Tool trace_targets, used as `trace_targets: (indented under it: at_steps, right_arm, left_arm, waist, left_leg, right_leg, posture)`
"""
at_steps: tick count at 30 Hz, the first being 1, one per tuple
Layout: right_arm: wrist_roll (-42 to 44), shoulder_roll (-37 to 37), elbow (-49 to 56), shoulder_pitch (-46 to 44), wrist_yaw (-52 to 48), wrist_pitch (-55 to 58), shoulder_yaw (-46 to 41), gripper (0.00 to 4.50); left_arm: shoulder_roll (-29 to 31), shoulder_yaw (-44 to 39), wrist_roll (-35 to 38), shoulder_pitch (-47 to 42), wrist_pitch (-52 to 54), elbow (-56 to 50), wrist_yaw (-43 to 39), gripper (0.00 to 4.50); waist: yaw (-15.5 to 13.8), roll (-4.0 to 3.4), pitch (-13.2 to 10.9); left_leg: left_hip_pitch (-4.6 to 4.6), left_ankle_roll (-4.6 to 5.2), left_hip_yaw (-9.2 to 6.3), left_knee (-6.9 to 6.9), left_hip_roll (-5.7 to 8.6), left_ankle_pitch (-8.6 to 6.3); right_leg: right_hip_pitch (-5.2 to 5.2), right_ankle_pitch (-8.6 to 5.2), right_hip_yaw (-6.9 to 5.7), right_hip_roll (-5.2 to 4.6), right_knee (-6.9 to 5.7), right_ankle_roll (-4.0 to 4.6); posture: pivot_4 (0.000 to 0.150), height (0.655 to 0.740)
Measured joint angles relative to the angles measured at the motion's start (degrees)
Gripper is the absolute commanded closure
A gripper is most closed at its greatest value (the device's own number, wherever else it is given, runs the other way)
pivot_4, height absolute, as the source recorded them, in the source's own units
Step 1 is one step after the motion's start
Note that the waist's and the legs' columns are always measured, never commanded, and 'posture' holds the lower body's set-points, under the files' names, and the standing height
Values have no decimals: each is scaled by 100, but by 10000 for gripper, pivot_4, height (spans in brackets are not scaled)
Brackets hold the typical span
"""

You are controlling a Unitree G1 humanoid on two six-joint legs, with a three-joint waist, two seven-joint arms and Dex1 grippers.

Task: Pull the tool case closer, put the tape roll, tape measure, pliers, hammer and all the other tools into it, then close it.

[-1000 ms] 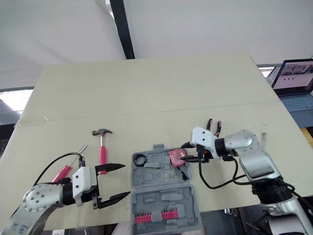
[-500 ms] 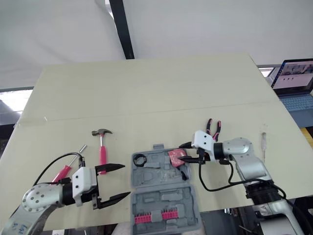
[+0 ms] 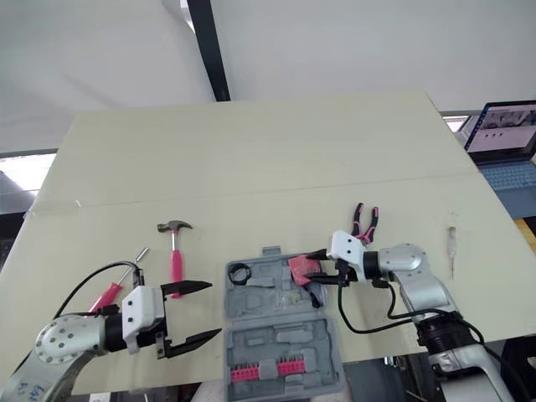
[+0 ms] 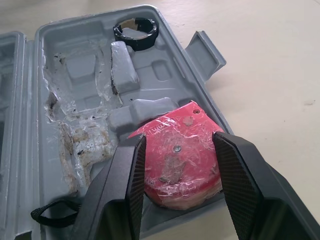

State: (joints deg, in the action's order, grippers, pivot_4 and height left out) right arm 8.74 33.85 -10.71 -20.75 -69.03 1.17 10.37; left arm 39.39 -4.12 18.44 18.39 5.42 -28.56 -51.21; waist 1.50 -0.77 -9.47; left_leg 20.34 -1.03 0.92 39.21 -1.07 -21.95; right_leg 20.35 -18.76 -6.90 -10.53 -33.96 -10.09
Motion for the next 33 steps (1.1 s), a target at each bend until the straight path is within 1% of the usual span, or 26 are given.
trace_targets:
  at_steps: [20,27,33]
  right_arm:
    - [-98,-68,136,321,445,-114,93,22561]
    - [-110,-68,30,348,565,-130,161,22561]
    - [-110,-94,-101,338,603,-184,188,22561]
  left_arm:
    - [-4,-37,10,-20,80,-15,44,0]
    - [-20,-36,13,-58,99,-17,70,0]
    - [-28,-36,32,-104,155,-18,95,0]
  waist:
    - [-2,21,17]
    - [-3,27,22]
    - [-3,30,25]
  left_leg:
    - [-15,0,-2,0,-2,0]
    - [-19,0,-6,0,-2,0]
    - [-40,0,-20,0,-3,0]
  right_leg:
    - [-18,0,-1,1,0,0]
    - [-26,0,-5,1,3,0]
    - [-63,0,-20,1,14,0]
  posture:
    - [1500,7400]
    - [1500,7400]
    - [1500,7400]
